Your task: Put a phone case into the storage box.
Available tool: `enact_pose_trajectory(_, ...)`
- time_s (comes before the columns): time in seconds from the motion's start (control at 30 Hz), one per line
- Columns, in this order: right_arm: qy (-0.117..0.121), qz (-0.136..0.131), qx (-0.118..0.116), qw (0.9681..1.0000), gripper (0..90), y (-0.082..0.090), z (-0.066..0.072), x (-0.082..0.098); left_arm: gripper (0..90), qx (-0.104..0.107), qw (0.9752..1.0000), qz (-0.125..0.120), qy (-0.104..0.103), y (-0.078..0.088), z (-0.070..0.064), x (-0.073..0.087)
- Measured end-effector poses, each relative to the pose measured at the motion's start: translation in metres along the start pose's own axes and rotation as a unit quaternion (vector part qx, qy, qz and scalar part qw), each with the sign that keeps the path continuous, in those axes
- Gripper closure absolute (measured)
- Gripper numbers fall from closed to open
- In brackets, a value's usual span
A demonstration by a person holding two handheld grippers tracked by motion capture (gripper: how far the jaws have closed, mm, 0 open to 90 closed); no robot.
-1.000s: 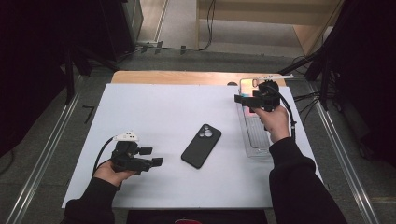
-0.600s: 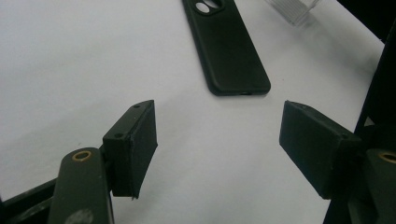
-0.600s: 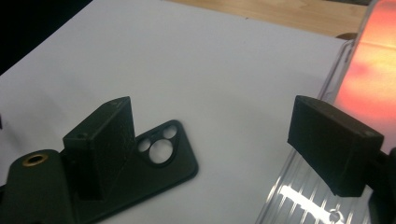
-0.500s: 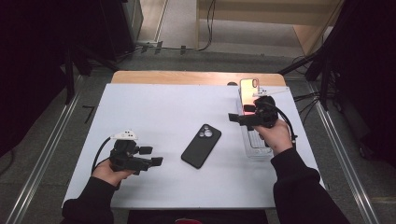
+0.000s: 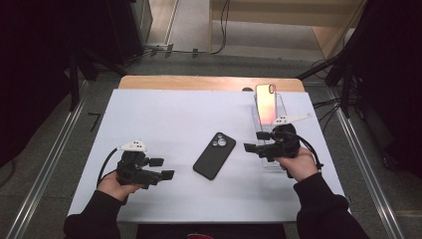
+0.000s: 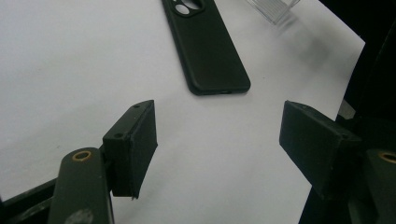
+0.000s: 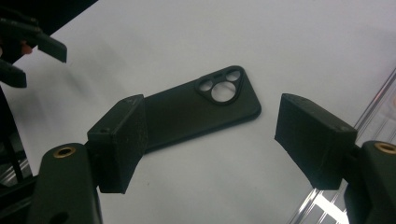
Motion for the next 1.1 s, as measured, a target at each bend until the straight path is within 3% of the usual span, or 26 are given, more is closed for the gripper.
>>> enact_pose_trajectory(0.43, 0.040, 0.032, -0.021, 0.9985, 23.4, 0.000, 0.015, 0.044, 27.9, 0.010, 0.9999, -0.001, -0.006, 0.000, -0.004, 0.003)
enact_pose_trajectory(0.57, 0.030, 0.046, -0.032, 0.9980, 23.3, 0.001, 0.017, 0.058, 27.9, 0.011, 0.9999, -0.001, -0.006, 0.000, -0.004, 0.004)
enact_pose_trajectory(0.67, 0.036, 0.055, -0.030, 0.9974, 23.1, 0.000, 0.017, 0.065, 27.9, 0.013, 0.9999, -0.001, -0.004, 0.001, -0.005, 0.005)
enact_pose_trajectory(1.1, 0.026, 0.040, -0.024, 0.9986, 22.3, -0.003, 0.013, 0.069, 27.9, 0.015, 0.9999, 0.001, -0.001, 0.000, -0.004, 0.007)
Point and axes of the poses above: each handheld gripper's, and its own axes: y roughly backward along the jaws, x roughly out of its underside, z roughly to its left, the point moved 8 cm from there along -y, roughly forward along the jaws, and after that the axes turned 6 degrees about -y, right-handed, at the moved point
